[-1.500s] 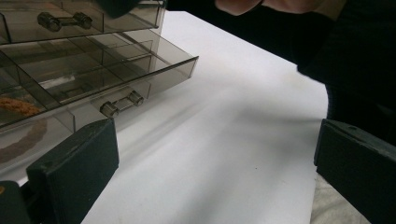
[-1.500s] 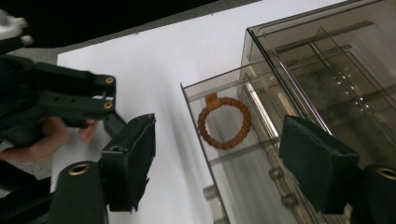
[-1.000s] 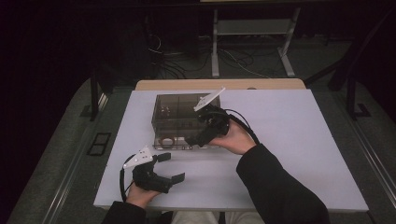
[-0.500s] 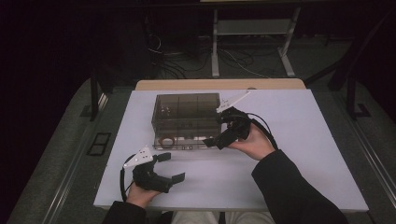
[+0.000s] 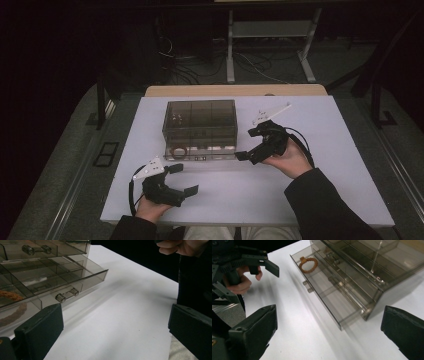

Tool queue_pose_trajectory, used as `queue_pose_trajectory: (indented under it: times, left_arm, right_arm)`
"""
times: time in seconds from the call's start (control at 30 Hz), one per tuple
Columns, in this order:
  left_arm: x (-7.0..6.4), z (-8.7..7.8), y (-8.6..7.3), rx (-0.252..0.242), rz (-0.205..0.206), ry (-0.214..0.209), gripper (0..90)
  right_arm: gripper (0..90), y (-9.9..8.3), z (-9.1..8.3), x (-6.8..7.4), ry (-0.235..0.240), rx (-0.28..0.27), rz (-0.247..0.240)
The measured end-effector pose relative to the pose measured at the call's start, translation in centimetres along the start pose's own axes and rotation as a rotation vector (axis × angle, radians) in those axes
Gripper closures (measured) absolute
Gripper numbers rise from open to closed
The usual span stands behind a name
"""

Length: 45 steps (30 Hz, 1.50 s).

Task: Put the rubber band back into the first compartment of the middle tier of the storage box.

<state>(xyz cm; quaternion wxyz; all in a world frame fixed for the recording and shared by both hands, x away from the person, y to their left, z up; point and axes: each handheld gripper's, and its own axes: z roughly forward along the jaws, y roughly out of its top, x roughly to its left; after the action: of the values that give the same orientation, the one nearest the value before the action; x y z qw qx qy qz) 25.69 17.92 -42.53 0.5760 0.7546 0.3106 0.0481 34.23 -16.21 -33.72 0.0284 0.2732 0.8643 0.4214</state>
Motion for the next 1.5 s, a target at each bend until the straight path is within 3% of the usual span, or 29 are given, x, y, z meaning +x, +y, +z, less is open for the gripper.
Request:
queue_pose_trajectory:
  times: [0.7,1.5]
  left_arm:
    - [-0.1,0.0,0.0,0.000,-0.002,0.003,0.0]
    - [-0.1,-0.1,-0.1,-0.004,-0.008,0.019,0.0]
  right_arm:
    - [0.1,-4.7,-2.4,-1.2,-0.041,-0.025,0.079]
    - [0.1,-12.2,-4.2,-1.7,-0.100,-0.075,0.196]
